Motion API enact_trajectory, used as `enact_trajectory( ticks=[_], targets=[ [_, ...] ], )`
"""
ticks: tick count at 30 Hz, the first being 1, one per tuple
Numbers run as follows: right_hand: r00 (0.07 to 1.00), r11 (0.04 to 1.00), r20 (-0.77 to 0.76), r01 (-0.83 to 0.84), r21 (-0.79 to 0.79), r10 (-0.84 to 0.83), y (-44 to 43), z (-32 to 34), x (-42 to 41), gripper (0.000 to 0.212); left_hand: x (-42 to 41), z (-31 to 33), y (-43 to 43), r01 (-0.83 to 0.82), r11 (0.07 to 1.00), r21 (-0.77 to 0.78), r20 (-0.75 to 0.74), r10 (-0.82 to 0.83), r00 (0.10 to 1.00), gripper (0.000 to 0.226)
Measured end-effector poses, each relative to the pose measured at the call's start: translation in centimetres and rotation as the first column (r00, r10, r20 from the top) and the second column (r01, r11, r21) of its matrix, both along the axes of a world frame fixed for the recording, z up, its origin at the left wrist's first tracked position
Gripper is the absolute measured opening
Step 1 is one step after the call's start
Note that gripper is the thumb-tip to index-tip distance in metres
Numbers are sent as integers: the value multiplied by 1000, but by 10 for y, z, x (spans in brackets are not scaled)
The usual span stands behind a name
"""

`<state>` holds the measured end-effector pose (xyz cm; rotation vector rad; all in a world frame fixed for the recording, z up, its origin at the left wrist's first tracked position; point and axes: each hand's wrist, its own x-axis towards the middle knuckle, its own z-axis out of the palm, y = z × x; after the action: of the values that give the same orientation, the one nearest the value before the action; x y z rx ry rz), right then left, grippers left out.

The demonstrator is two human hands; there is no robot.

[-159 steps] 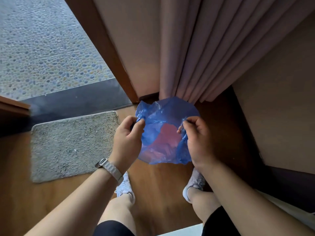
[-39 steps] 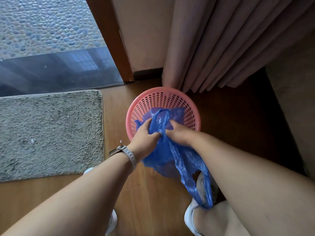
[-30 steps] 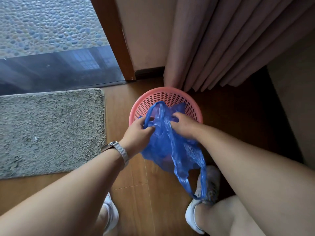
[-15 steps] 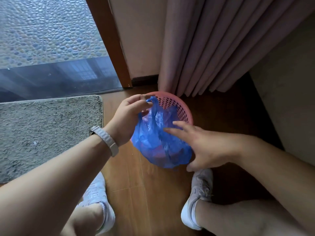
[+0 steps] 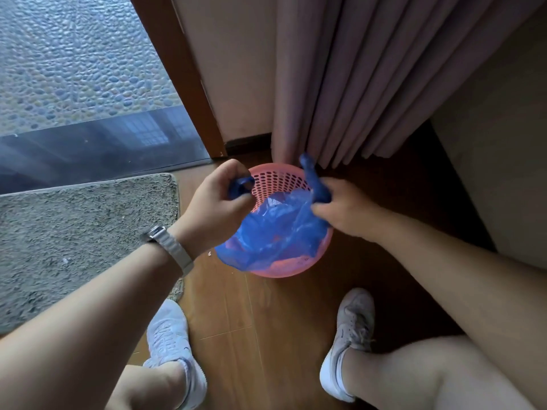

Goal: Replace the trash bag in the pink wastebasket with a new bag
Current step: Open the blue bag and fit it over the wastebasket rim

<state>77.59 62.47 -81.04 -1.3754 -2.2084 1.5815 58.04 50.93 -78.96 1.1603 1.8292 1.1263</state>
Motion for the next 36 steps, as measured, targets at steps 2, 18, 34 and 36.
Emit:
enact_trajectory(
  ticks=[2,18,34,36],
  targets=[
    [983,984,-41,177,21,-176,8,-6,5,20,-8,-10,-6,43,999,-16,-181,-45,982,20],
    [914,968,347,-245,50,213,-12,-43,14,32,5,-83,-41,122,824,-554,-470,-430,771,88],
    [993,994,56,98,51,-101,-37,-104,22,66,-30,-138,-46,-194,951,-239,-667,-16,745,47],
    [962,970,-122,244,-7,-243,-44,-103,33,60,-35,-138,-62,-254,952,-169,-631,93,770,47]
  ],
)
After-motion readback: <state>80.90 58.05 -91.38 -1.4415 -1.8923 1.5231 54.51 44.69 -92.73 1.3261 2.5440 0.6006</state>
